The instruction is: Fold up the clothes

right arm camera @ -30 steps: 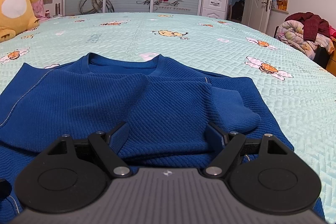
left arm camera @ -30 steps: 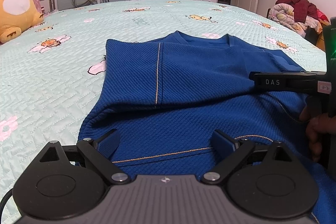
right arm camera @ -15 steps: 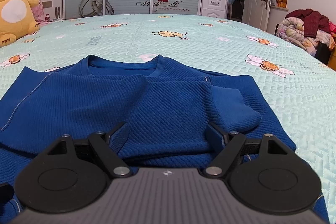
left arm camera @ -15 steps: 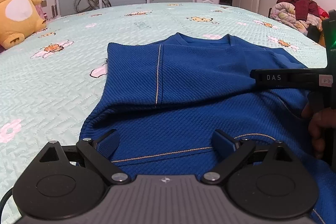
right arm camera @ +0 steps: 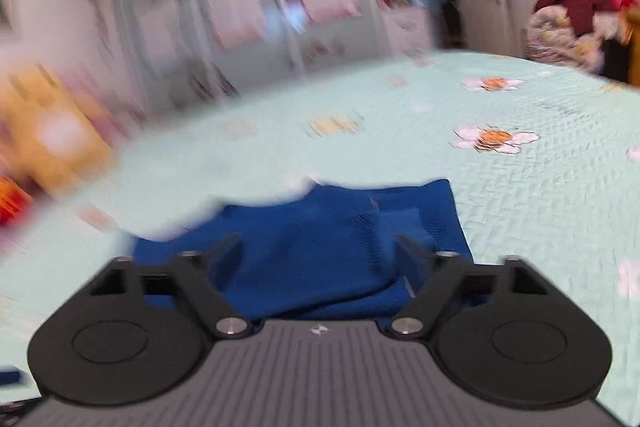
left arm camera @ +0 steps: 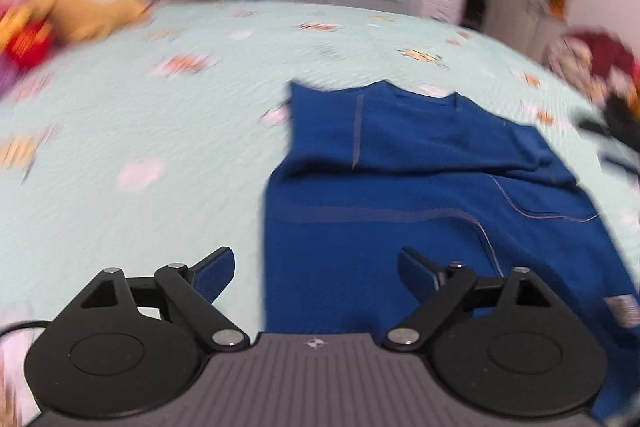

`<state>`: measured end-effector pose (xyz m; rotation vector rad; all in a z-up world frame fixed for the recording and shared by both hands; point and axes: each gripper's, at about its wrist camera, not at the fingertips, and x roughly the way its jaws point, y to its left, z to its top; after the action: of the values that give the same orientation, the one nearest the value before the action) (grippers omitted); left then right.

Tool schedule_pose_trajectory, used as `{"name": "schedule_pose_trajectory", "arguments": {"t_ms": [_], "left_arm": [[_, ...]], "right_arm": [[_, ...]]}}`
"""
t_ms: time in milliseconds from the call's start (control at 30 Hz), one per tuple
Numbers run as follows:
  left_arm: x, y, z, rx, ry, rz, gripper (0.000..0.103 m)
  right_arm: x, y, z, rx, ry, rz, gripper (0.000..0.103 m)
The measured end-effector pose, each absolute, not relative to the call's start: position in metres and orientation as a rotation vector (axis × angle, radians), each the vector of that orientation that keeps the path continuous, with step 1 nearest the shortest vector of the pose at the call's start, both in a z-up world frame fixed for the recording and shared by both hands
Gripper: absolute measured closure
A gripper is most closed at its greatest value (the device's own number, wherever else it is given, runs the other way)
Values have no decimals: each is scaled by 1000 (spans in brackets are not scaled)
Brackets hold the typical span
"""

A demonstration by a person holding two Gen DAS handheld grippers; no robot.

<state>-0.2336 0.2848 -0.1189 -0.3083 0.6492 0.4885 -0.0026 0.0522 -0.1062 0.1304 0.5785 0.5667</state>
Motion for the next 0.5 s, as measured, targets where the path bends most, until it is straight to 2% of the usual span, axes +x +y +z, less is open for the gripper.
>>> {"name": "schedule_pose_trajectory", "arguments": {"t_ms": [67, 267, 400, 500], "left_arm": [[-273, 279, -122, -405, 667, 495, 11], [-340, 274, -142, -659, 717, 441, 11], [-341, 275, -146, -776, 699, 401, 11], [-331, 274, -149, -864, 699, 345, 11]], "right_arm": [[-34, 3, -93, 257, 557, 614, 18], [-92, -138, -129, 464, 770, 576, 18], [-109, -196, -156, 661, 899, 564, 18], [-105, -205, -168, 765, 935, 582, 18]]}}
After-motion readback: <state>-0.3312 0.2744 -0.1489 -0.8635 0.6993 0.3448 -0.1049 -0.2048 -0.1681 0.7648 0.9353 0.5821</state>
